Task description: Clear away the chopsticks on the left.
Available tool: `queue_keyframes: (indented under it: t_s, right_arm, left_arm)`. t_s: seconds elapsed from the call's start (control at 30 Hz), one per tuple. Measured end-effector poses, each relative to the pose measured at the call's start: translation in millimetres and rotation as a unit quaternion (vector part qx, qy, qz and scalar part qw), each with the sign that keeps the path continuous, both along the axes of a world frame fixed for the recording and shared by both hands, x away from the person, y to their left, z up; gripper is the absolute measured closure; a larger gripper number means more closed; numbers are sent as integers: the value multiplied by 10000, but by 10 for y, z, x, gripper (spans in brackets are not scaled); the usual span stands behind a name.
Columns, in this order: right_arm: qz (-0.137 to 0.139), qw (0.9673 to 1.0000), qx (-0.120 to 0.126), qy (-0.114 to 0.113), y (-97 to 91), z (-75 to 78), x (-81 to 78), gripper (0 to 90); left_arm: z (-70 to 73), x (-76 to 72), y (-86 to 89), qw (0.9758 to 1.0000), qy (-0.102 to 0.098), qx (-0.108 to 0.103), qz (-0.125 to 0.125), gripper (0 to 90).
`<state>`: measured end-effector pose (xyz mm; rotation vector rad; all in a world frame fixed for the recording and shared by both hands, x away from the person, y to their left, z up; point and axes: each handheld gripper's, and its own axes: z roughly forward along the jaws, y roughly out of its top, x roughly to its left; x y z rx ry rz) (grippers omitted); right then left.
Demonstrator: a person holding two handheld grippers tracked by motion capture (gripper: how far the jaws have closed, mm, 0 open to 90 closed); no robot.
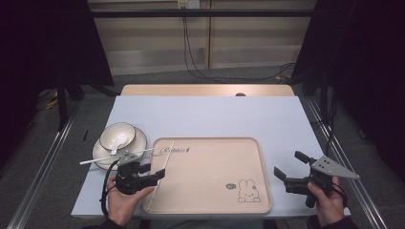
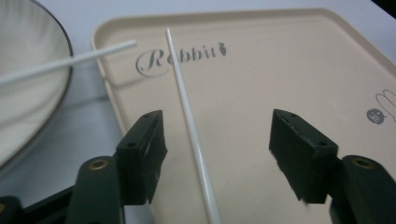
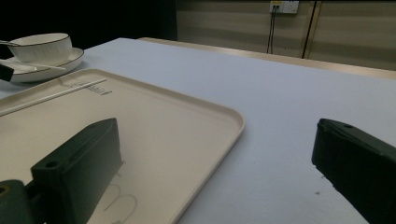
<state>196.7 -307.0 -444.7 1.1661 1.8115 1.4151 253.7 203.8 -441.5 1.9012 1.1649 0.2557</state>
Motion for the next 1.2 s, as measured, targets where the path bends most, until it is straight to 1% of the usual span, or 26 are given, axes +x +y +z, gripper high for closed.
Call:
queue_keyframes:
  t_s: [0.03,0.07,0.1,0.13,0.2,0.23,0.3,0.37,0.43,0.47,0.53,0.57,0.6,0.63,0.73,0.77,0.8,0.83,0.87,0.9,0.97,1.0,1.1,1.13,1.17,1.2]
  right_arm:
    - [1,10000,-22,-7,-1,-1,0,12]
    - [1,10000,-22,-7,-1,-1,0,12]
    - [1,10000,-17,-2,-3,-1,2,12]
    - [-1,10000,-14,0,-3,-1,2,12]
    - [-15,10000,-16,-7,-1,-1,3,12]
    - [-15,10000,-24,-9,0,-2,4,12]
    - [-15,10000,-25,-3,2,-2,3,12]
    - [-21,10000,-28,-9,0,-2,4,12]
    - [-27,10000,-28,-7,-1,-2,3,12]
    - [-27,10000,-28,-7,-1,-2,3,12]
    - [-21,10000,-30,-6,1,-1,3,12]
    - [-23,10000,-30,-7,2,-1,2,12]
    - [-19,10000,-41,-9,1,-1,2,12]
    - [-20,10000,-46,-10,1,-1,2,12]
    - [-8,10000,-37,2,1,-2,4,13]
    - [-3,10000,-44,2,0,-2,6,13]
    - [0,10000,-40,5,1,-2,5,13]
    - [-3,10000,-32,12,3,-1,3,13]
    - [6,10000,-46,14,1,-1,2,13]
    - [-13,10000,-41,3,2,-2,4,13]
    - [-8,10000,-52,3,-1,-3,8,13]
    - [-5,10000,-51,6,-2,-4,10,13]
    - [6,10000,-48,19,0,-4,10,13]
    - [4,10000,-49,18,0,-4,9,13]
    - [5,10000,-48,20,1,-4,9,13]
    - [5,10000,-50,20,1,-4,10,13]
  left_arm:
    - [26,-18,77,9995,-15,-149,-274,273]
    - [26,-18,77,9995,-15,-149,-274,255]
    - [41,-44,155,9989,-198,-66,-432,240]
    - [41,-44,155,9989,-198,-66,-432,227]
    - [67,-67,265,9975,-402,0,-580,217]
    - [77,-67,320,9967,-447,-58,-675,203]
    - [110,-71,436,9955,-552,-61,-766,192]
    - [139,-68,552,9938,-746,28,-824,172]
    - [171,-50,666,9942,-615,-78,-874,116]
    - [183,-45,718,9940,-613,-89,-896,116]
    - [219,-31,835,9926,-653,55,-1021,112]
    - [231,-24,885,9915,-639,39,-1135,87]
    - [243,-15,944,9890,-693,60,-1305,67]
    - [255,-13,989,9882,-720,38,-1351,66]
    - [272,66,1116,9867,-669,184,-1467,74]
    - [277,98,1159,9850,-741,297,-1532,71]
    - [279,125,1197,9839,-765,361,-1575,91]
    - [289,162,1241,9818,-790,475,-1662,104]
    - [293,187,1283,9810,-812,444,-1705,106]
    - [298,219,1335,9792,-867,492,-1769,124]
    - [288,281,1416,9776,-902,573,-1812,159]
    - [273,307,1445,9786,-914,604,-1744,173]
    - [236,404,1518,9779,-791,810,-1757,187]
    - [220,439,1536,9774,-752,771,-1820,180]
    - [211,471,1549,9772,-719,809,-1829,178]
    - [207,501,1563,9761,-718,914,-1837,176]
